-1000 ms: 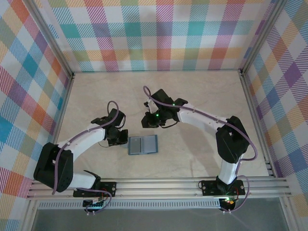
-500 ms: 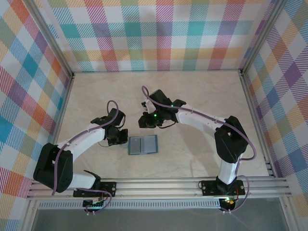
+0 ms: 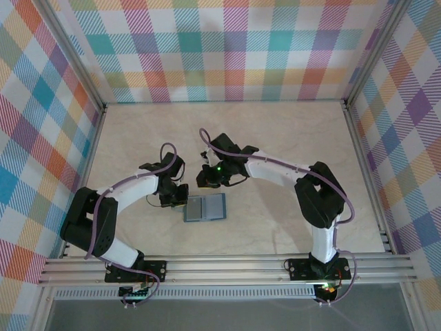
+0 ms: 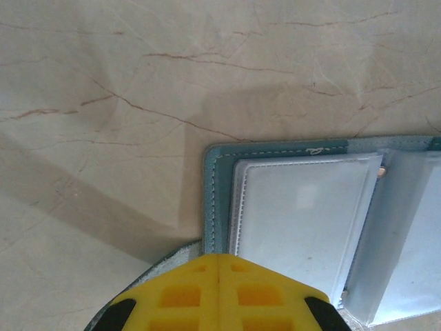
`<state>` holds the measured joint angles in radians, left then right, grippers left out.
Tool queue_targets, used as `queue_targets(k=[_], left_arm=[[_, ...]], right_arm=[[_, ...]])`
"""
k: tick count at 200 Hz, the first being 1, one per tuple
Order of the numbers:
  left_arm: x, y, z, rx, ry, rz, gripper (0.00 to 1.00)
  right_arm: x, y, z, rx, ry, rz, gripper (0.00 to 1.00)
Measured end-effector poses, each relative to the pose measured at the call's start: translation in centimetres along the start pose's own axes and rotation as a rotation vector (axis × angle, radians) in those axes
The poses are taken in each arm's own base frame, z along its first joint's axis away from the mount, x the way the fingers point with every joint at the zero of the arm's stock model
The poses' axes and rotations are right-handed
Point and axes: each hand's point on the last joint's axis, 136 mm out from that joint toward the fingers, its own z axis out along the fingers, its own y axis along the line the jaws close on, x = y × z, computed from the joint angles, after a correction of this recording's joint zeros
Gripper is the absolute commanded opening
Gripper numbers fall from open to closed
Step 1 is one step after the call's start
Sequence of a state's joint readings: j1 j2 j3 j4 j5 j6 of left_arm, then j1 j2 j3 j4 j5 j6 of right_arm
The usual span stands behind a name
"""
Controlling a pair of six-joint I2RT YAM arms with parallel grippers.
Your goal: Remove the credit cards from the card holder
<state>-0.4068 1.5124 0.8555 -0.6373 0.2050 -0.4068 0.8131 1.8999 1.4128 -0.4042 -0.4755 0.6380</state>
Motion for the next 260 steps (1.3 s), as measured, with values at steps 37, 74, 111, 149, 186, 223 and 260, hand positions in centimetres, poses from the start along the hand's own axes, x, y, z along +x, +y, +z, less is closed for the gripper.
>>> queue_targets(k=[37,74,111,149,186,223,260], left_arm=[[-0.1,-0.6,0.0,0.030,0.000,0.003,0.00],[-0.1,-0.7,0.3,0.047,-0.005,-0.002,0.00],[0.6,0.0,0.6,0.031,0.003,-0.013,0.00],[0.9,0.3,1.1,0.032,0.003,-0.023,0.00],[1.3,0.6,1.5,0.034,0.009,-0.029,0.00],[1.4,0.6,1.6,0.057,-0.002,-0.049,0.00],[1.5,0.2,1.8,0.108,-0.020,-0.083,0.00]], right_arm=[[0.0,0.0,0.6,-0.010,0.006,0.023,0.12],[0.6,-0.5,2.3,-0.007,0.037,0.049,0.12],[1.7,-0.3,3.9,-0.009,0.069,0.061,0.12],[2.7,-0.8,5.4,0.006,0.100,0.094,0.07],[3.5,-1.5,6.6,0.023,0.125,0.135,0.06],[3.6,-1.3,7.2,0.020,0.120,0.147,0.05],[4.6,-2.3,8.6,0.035,0.142,0.180,0.05]])
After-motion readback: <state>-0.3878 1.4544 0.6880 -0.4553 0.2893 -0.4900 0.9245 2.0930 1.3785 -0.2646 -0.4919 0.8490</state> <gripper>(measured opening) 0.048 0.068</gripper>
